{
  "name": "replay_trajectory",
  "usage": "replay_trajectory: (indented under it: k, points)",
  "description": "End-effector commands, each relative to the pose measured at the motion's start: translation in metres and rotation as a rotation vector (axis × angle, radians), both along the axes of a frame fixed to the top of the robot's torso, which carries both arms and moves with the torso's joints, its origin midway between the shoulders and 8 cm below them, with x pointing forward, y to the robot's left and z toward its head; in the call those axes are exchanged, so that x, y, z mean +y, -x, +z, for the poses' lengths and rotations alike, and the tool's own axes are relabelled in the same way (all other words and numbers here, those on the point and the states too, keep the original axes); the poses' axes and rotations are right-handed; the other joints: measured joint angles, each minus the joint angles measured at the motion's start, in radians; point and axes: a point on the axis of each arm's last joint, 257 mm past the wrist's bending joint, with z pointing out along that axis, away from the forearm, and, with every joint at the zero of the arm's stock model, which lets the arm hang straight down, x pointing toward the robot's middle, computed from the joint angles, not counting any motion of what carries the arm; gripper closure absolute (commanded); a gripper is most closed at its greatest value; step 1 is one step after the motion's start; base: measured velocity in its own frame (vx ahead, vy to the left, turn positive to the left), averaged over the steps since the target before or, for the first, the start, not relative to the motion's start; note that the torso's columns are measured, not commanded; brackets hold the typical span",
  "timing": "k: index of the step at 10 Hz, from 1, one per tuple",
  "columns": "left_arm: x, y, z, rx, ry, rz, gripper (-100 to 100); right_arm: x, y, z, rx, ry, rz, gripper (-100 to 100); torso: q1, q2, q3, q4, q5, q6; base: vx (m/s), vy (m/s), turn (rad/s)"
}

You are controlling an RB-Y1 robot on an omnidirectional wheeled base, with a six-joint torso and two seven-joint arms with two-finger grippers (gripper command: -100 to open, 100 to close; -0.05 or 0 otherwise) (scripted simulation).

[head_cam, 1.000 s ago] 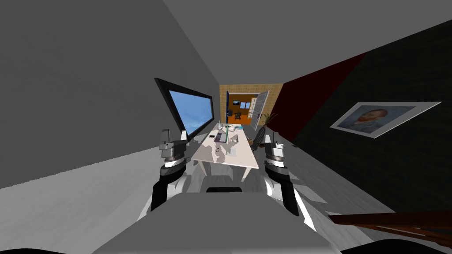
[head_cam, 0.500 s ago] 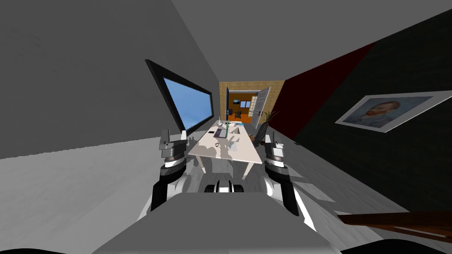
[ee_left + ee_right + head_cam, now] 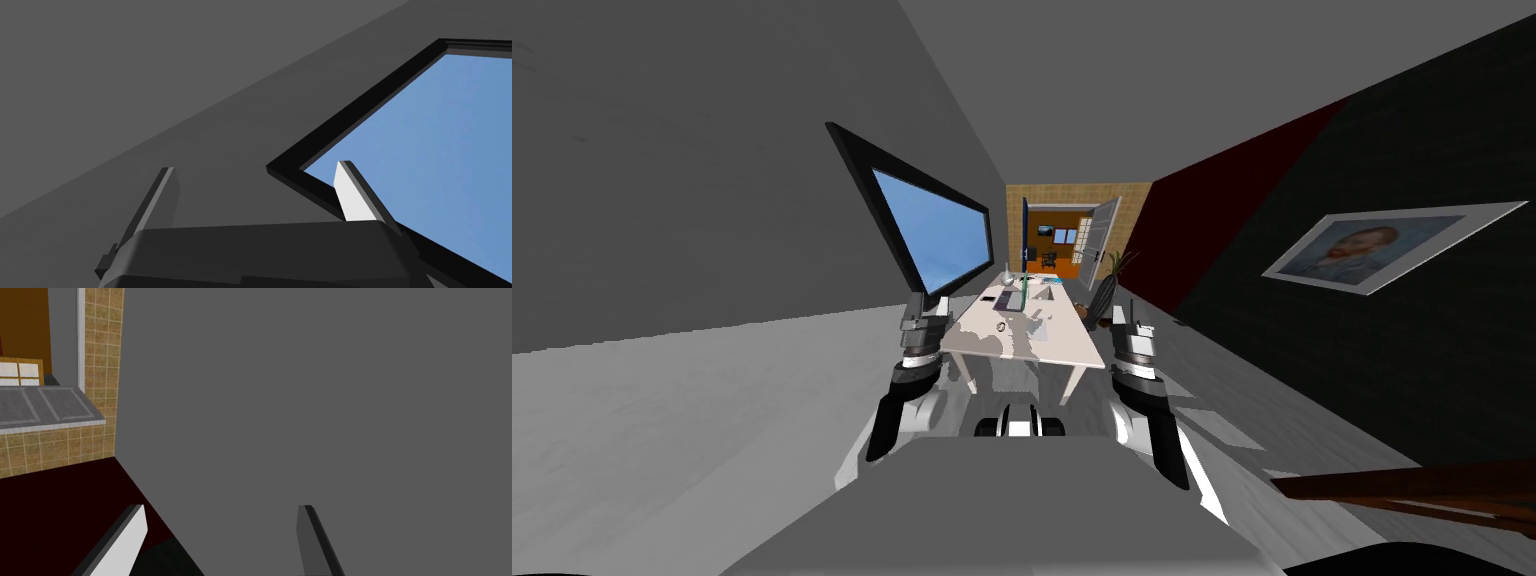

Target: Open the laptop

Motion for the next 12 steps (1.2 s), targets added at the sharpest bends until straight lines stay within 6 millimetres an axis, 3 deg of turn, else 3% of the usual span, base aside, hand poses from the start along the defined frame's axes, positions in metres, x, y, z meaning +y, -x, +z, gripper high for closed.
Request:
replay_trajectory:
  k: [1, 7, 8, 12]
  points:
    - [-0.004, -0.026, -0.013, 0.051, -0.033, -0.001, -100, 0.000, 0.000, 0.000, 0.000, 0.000, 0.000, 0, 0.000, 0.000, 0.000, 0.000, 0.000, 0.000, 0.012, -0.008, -0.055]
    - [-0.012, -0.100, -0.044, 0.172, -0.088, 0.016, -100, 0.000, 0.000, 0.000, 0.000, 0.000, 0.000, 0, 0.000, 0.000, 0.000, 0.000, 0.000, 0.000, 0.017, -0.008, -0.069]
    - [-0.012, -0.103, -0.048, 0.182, -0.088, 0.016, -100, 0.000, 0.000, 0.000, 0.000, 0.000, 0.000, 0, 0.000, 0.000, 0.000, 0.000, 0.000, 0.000, 0.013, -0.006, -0.017]
    - [-0.017, -0.146, -0.066, 0.258, -0.116, 0.028, -100, 0.000, 0.000, 0.000, 0.000, 0.000, 0.000, 0, 0.000, 0.000, 0.000, 0.000, 0.000, 0.000, 0.012, -0.006, -0.053]
